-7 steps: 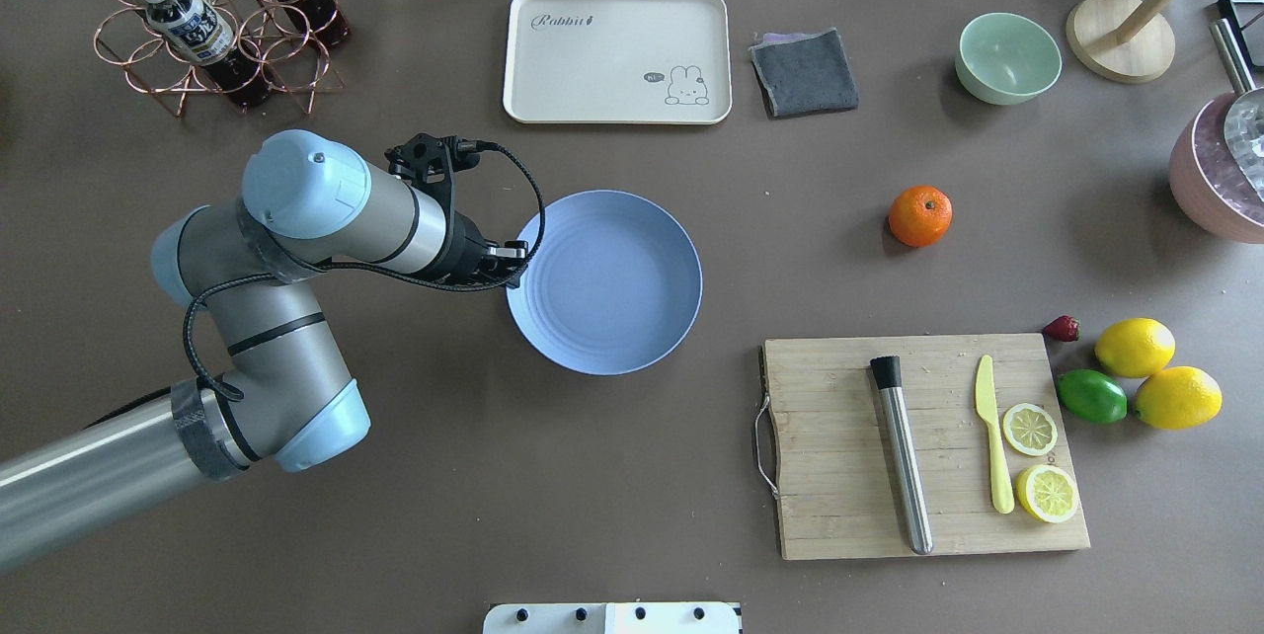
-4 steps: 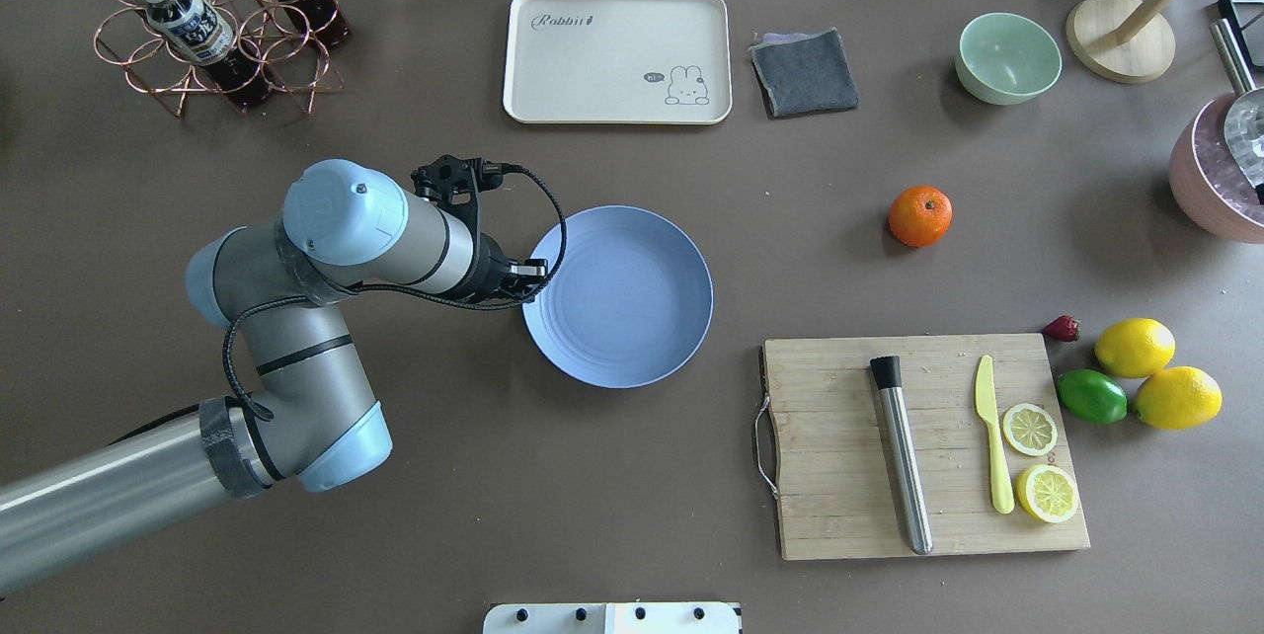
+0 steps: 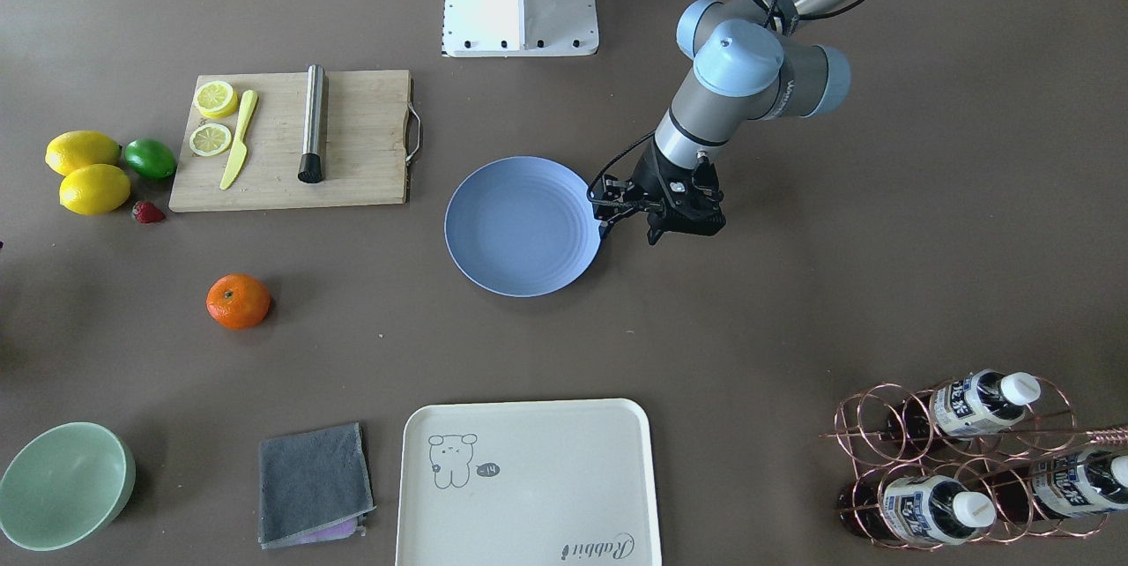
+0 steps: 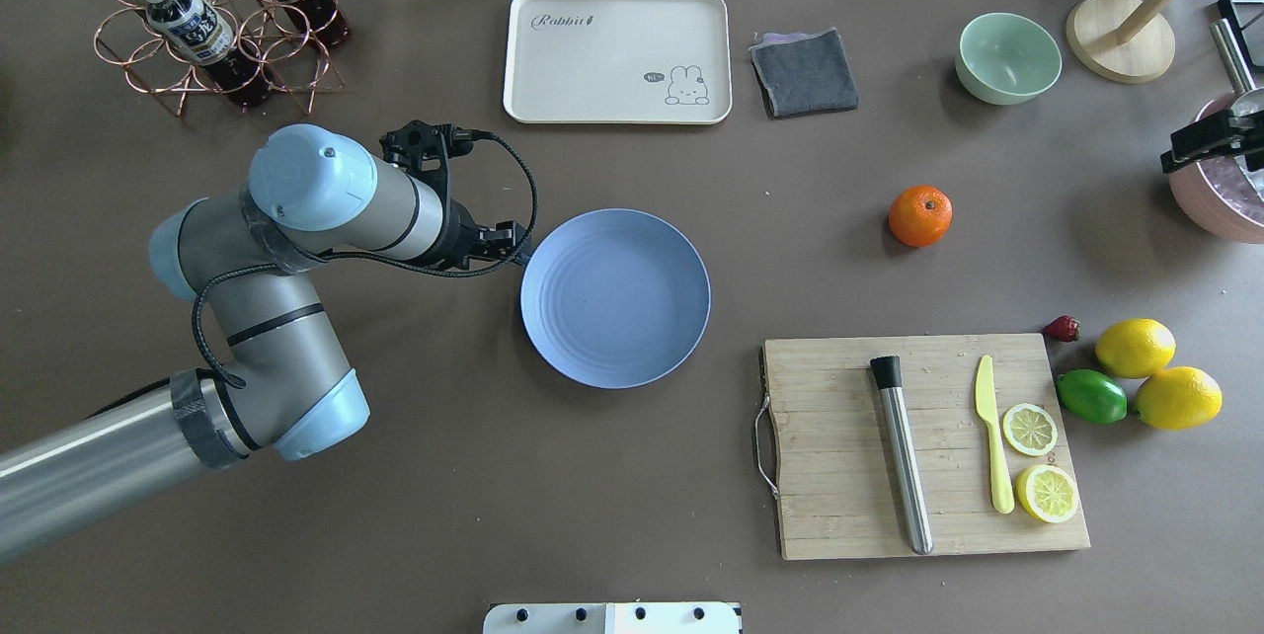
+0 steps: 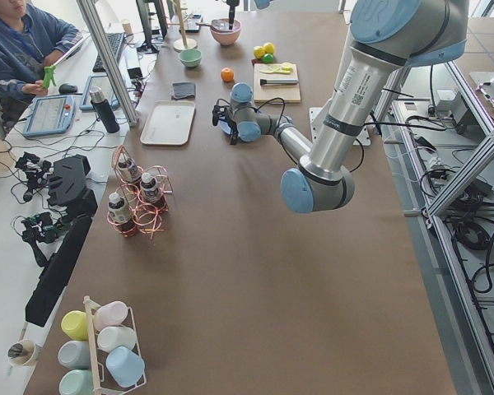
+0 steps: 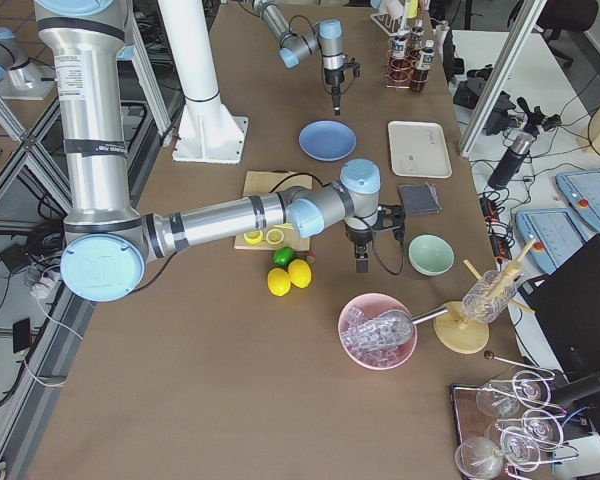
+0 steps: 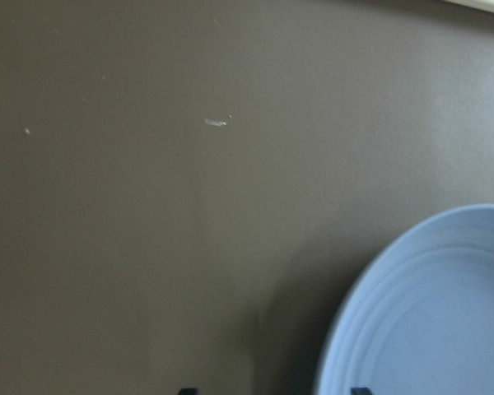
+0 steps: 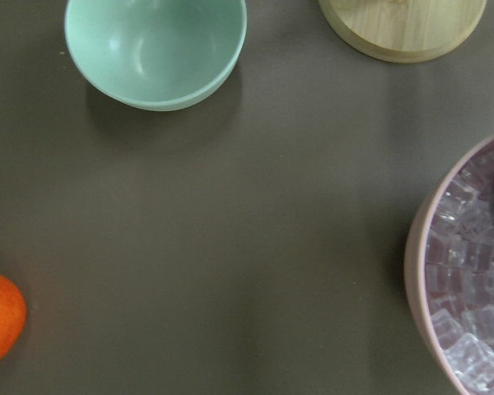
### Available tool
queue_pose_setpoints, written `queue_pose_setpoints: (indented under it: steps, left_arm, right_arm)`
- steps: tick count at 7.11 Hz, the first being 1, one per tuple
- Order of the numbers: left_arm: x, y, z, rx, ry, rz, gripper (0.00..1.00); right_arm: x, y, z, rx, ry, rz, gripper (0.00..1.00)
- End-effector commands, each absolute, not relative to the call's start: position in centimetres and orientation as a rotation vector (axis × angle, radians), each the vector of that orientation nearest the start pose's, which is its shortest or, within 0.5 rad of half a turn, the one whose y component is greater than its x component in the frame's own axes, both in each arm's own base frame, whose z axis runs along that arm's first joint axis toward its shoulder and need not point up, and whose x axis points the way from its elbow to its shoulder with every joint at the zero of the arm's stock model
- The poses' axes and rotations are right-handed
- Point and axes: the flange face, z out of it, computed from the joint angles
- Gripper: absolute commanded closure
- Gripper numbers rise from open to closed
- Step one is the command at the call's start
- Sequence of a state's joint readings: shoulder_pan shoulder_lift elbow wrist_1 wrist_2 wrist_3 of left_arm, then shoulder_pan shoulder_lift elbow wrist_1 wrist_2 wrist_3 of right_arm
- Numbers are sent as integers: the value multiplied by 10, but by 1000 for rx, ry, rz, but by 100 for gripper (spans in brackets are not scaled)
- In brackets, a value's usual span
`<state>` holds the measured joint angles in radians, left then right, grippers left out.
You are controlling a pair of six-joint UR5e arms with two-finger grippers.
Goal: Pick orange to plate
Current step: 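Withdraw the left arm while the right gripper reaches to the orange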
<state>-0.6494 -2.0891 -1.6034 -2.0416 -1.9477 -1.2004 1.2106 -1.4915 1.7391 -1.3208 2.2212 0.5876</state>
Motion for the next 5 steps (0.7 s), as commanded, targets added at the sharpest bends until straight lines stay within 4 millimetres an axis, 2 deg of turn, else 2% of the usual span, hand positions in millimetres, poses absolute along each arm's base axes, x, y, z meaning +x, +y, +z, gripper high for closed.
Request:
queue_pose_setpoints:
  steps: [1, 2, 3, 4, 5]
  left_arm:
    - [369, -517, 290, 196, 966, -34, 4]
    - [322, -527, 316, 220, 908, 25, 4]
    - [260, -546, 346, 234, 883, 74, 3]
    - [193, -561, 376, 238, 875, 150, 2]
    - [132, -575, 402, 188, 859, 160, 2]
  right_arm:
    - [-201, -544, 476, 99, -803, 90, 0]
    - [-230, -545, 455, 92, -816, 115, 0]
    - [-252, -544, 443, 89, -819, 119, 0]
    - [-267, -553, 433, 87, -826, 119, 0]
    - [-284, -561, 432, 78, -825, 106, 0]
